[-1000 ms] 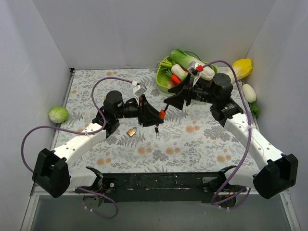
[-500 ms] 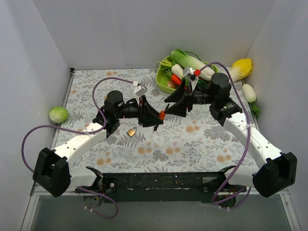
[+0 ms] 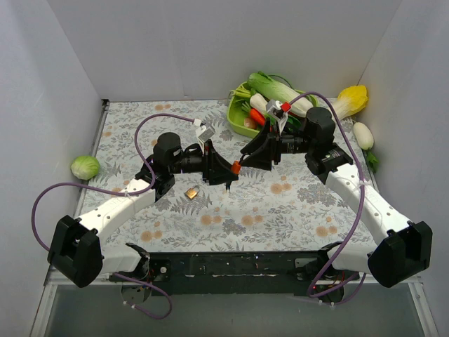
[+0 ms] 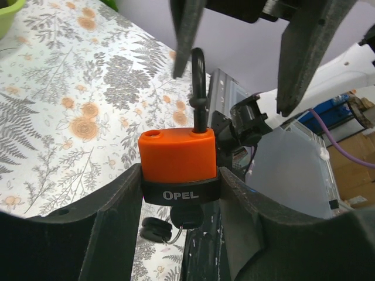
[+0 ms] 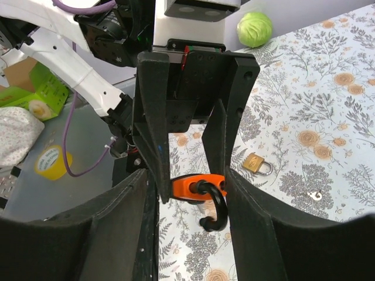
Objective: Unlock with the key
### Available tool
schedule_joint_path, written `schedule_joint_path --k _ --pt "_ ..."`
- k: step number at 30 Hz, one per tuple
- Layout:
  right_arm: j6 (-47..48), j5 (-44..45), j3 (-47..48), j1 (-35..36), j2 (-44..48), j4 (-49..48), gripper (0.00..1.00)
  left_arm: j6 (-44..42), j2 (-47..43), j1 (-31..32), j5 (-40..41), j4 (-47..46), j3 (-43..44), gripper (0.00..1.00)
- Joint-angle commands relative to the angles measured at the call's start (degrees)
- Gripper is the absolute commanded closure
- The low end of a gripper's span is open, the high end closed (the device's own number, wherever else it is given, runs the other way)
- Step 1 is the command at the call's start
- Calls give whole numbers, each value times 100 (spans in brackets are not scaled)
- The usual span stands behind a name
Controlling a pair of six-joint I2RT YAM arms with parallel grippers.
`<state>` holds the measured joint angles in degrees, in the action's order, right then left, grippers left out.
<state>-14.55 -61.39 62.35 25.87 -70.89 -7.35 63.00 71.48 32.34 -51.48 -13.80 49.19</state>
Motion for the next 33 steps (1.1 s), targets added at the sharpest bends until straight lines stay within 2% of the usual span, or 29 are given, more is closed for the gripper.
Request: schedule_joint_path --k 1,9,12,13,15,16,18,22,26,27,29,30,31,33 --pt "48 21 -47 6 93 199 41 -209 -249 -17 683 149 267 100" --pt "-92 645 76 6 -65 516 59 -376 -231 -8 1141 457 390 100" --pt "-258 829 67 -3 -170 481 70 -403 -240 -8 1307 510 407 100" --pt "-285 882 58 6 -231 498 77 -472 -266 18 1455 588 407 100" --pt "-356 970 102 6 -302 542 85 -578 -284 79 1676 712 442 100" --pt "-460 1005 111 6 -363 568 92 -648 -258 193 1825 852 451 100" --pt "-593 1216 94 15 -399 568 99 -868 -197 351 2308 1028 495 100" --pt "-663 1629 -90 41 -434 709 99 -957 -73 747 3091 1345 504 100" --pt "-725 1805 -415 67 -294 604 98 -772 -240 783 3583 1345 259 100" --pt "-734 1806 -469 68 -267 578 95 -755 -301 792 3575 1345 223 100" --pt "-751 1797 -565 68 -206 560 81 -728 -328 792 3514 1345 162 100" --pt "-769 1779 -566 68 -188 551 73 -728 -337 792 3383 1345 144 100" --pt "-769 1770 -574 59 -171 577 58 -737 -345 792 3304 1345 126 100" --pt "-752 1762 -557 68 -144 577 48 -719 -372 792 3136 1345 82 100"
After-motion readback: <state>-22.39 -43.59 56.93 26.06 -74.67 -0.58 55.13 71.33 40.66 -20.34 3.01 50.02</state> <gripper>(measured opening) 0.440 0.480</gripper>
